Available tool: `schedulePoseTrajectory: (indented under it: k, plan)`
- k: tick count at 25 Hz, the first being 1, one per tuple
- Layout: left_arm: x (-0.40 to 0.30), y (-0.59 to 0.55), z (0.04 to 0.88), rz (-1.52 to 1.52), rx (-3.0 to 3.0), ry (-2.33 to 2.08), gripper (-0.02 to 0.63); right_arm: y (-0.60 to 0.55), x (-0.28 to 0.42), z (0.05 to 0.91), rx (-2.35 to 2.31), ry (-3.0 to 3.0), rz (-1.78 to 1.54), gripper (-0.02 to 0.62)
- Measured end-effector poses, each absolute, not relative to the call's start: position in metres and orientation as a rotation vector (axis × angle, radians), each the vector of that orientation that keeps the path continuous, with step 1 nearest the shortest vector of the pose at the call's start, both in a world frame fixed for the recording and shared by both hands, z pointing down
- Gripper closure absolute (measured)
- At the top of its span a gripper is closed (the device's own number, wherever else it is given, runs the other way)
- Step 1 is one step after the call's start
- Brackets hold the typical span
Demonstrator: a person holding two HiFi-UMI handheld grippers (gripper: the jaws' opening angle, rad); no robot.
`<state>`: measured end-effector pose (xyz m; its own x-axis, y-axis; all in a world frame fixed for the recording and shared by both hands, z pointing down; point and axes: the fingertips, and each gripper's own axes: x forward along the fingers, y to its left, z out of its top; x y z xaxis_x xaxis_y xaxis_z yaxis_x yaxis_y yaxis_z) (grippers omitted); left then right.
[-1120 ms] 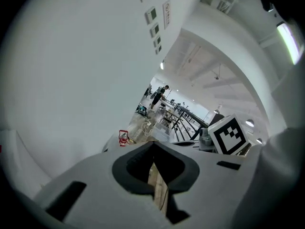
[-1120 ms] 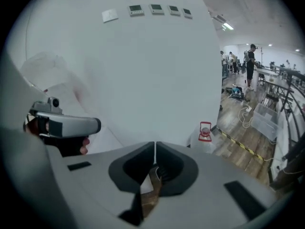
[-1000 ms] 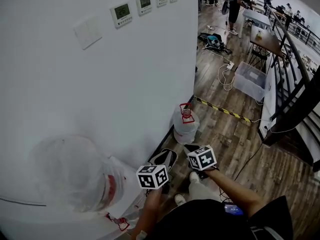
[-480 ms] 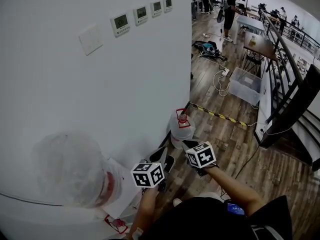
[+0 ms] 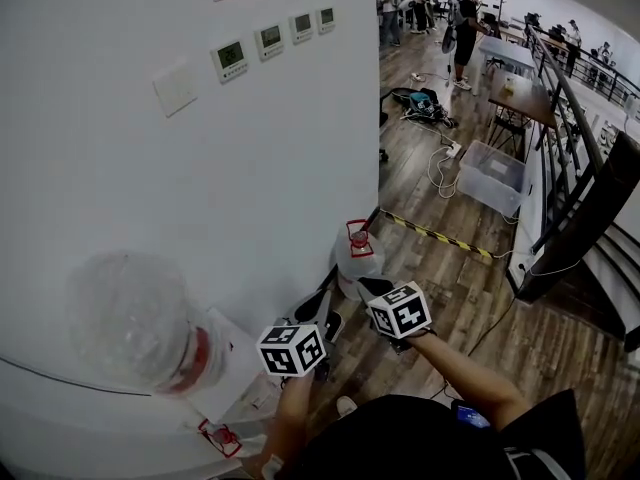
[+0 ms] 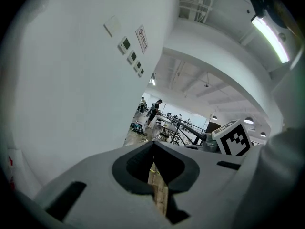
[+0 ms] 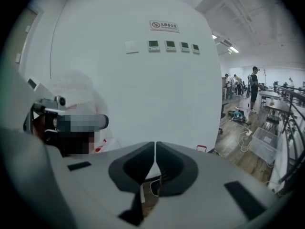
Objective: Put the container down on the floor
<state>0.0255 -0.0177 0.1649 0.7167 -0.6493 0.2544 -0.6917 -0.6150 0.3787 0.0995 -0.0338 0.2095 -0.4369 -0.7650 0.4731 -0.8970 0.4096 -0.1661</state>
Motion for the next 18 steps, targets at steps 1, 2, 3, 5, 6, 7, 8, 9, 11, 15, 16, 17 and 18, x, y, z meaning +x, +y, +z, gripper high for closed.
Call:
schedulePoseTrajectory:
  k: [1, 2, 3, 5, 6, 7, 8, 9, 11, 15, 16, 17, 18]
  plan:
    - [0.029, -0.013, 0.163, 0.119, 2.469, -1.038, 0.592, -0.030, 0.103, 0.207, 1.437, -2.353, 0.563, 0.560]
    - [0.033, -0.009, 0.161, 0.113, 2.467, -1.047, 0.592, -0.025, 0.107, 0.206, 1.433, -2.357, 0.555, 0.560]
    - [0.036, -0.004, 0.161, 0.109, 2.463, -1.055, 0.592, -0.021, 0.111, 0.205, 1.429, -2.360, 0.550, 0.560]
    - [0.043, 0.007, 0.161, 0.110, 2.452, -1.071, 0.592, -0.010, 0.117, 0.204, 1.419, -2.372, 0.548, 0.560]
    - [0.045, 0.012, 0.161, 0.111, 2.448, -1.080, 0.592, -0.004, 0.120, 0.203, 1.415, -2.384, 0.550, 0.560]
    - [0.048, 0.018, 0.161, 0.109, 2.447, -1.089, 0.592, 0.001, 0.122, 0.201, 1.409, -2.398, 0.550, 0.560]
    - [0.051, 0.023, 0.160, 0.107, 2.446, -1.099, 0.592, 0.006, 0.124, 0.199, 1.403, -2.413, 0.550, 0.560]
    - [0.053, 0.029, 0.159, 0.104, 2.447, -1.108, 0.592, 0.011, 0.125, 0.197, 1.396, -2.427, 0.548, 0.560]
    - [0.058, 0.038, 0.156, 0.100, 2.448, -1.127, 0.592, 0.018, 0.127, 0.193, 1.382, -2.450, 0.535, 0.560]
    - [0.060, 0.053, 0.153, 0.096, 2.440, -1.178, 0.592, 0.030, 0.128, 0.184, 1.352, -2.493, 0.512, 0.560]
    - [0.060, 0.057, 0.151, 0.089, 2.436, -1.191, 0.592, 0.034, 0.128, 0.180, 1.342, -2.511, 0.508, 0.560]
    - [0.060, 0.061, 0.149, 0.076, 2.430, -1.200, 0.592, 0.037, 0.129, 0.176, 1.332, -2.529, 0.502, 0.560]
    - [0.061, 0.065, 0.147, 0.057, 2.423, -1.207, 0.592, 0.041, 0.129, 0.172, 1.324, -2.544, 0.492, 0.561]
